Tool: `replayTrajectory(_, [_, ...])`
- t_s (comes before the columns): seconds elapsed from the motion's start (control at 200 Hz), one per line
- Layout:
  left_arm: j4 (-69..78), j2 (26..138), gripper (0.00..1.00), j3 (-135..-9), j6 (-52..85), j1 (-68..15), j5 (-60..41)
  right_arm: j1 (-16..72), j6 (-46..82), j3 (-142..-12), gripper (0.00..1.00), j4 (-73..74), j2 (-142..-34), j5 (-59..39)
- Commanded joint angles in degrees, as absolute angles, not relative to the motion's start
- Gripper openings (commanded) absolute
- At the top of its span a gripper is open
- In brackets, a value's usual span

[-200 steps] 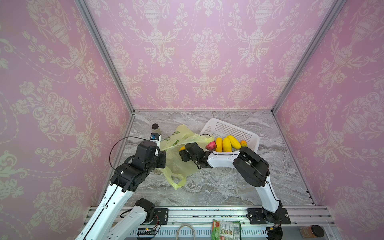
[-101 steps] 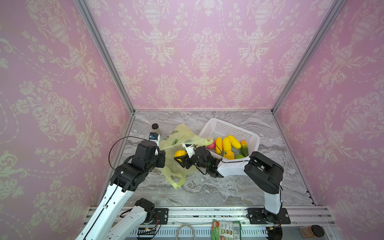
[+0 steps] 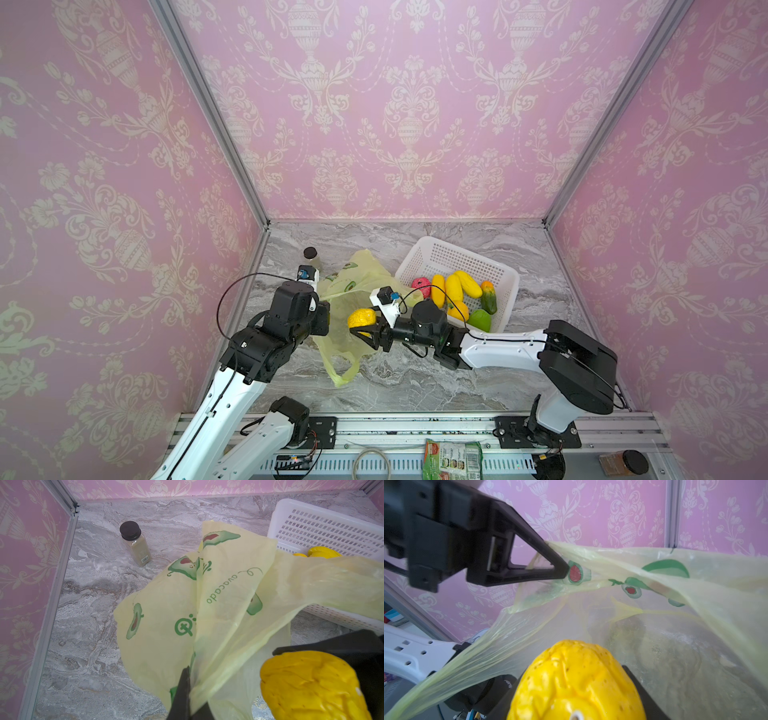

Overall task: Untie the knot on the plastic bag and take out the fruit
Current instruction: 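Lift the small yellow fruit out of the bag toward the basket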

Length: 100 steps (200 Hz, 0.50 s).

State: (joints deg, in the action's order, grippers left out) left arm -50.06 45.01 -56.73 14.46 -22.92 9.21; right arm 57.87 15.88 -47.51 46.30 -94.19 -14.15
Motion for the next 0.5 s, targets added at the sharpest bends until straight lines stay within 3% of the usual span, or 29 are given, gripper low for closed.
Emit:
replayTrajectory(0.0, [-51.59,44.91,0.00,-56.45,15.47,-22.32,10.66,58.04,14.17,-43.60,0.38,47.36,-87.19,-13.48])
replayTrajectory(0.305, [-51.55,44.47,0.00,-56.50,15.57,-22.15,10.79,56.49,11.88,-28.99,0.32,41.06,-60.85,13.12])
replayTrajectory(0.495, [-51.58,44.55,0.00,-56.51,15.57,-22.15,10.72,49.50,16.08,-26.21,0.29,33.45,-53.71,24.78])
